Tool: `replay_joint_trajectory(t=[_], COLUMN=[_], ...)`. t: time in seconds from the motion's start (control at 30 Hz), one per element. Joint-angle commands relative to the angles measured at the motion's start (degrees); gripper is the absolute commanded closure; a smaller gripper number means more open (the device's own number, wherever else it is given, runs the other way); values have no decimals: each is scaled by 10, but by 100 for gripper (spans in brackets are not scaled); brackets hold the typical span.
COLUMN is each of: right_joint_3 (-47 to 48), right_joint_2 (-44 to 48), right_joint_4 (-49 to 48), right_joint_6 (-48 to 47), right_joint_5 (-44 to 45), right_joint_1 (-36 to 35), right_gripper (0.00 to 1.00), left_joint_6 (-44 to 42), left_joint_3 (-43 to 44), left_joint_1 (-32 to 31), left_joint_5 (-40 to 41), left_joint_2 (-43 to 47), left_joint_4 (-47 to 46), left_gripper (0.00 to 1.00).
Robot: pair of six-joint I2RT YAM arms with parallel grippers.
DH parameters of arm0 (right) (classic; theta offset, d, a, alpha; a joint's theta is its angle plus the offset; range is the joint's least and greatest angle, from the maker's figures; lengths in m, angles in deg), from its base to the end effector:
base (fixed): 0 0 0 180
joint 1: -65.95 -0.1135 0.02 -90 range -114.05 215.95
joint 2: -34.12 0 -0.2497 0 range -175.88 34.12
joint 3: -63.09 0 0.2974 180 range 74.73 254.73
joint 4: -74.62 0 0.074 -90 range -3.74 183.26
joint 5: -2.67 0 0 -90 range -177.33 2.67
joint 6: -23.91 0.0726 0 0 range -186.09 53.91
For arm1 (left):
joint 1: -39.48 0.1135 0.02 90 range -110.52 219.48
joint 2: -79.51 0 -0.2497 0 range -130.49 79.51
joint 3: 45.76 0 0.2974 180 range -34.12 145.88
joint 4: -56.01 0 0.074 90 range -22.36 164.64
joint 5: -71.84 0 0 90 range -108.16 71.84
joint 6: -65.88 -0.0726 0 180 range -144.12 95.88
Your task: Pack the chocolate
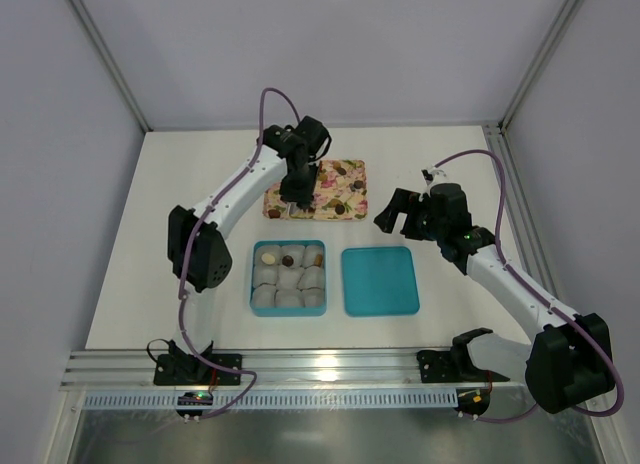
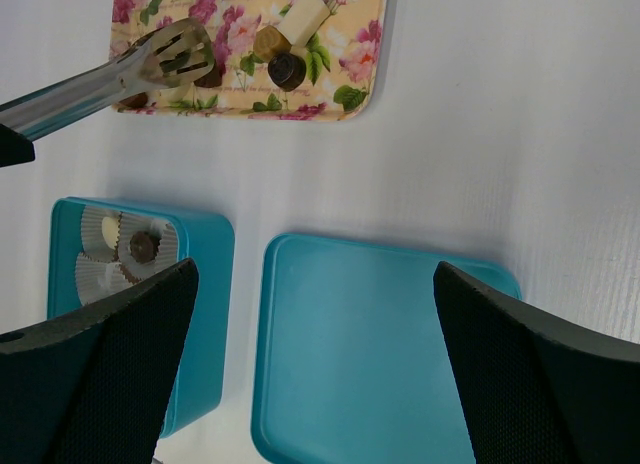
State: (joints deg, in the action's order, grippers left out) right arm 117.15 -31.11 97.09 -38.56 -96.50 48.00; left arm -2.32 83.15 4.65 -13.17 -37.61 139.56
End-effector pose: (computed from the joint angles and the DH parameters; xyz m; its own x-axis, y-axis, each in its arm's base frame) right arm 0.3089 0.1122 0.2019 -0.6663 0.2638 -0.6975 -0.1381 0.8755 0.4631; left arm 0.3900 -0.2637 0.2575 -0.9269 0.1942 -0.3213 0.2180 0.9751 -0.0395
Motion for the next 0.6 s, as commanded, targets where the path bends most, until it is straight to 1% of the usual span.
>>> replay_joint_trajectory(t=[0.0,0.13,0.33,0.57], right_joint_3=[1,1,-1,-1], right_joint_2=[5,6,7,9], right_joint_4=[-13,-11,-11,-10], right_joint_6=[-5,-8,-6,-8], right_joint_5=[3,3,4,4], right_joint_1=[-3,-3,-3,-3], right_gripper=[0,0,0,0], left_joint_6=[-11,-10,-11,-13], left_joint_3=[21,17,15,4], left_joint_1=[2,2,2,2], left_joint_5=[9,4,2,6], left_joint_2=[-4,-7,-4,2], left_joint_4=[7,8,8,14], left_gripper=[73,72,64,61])
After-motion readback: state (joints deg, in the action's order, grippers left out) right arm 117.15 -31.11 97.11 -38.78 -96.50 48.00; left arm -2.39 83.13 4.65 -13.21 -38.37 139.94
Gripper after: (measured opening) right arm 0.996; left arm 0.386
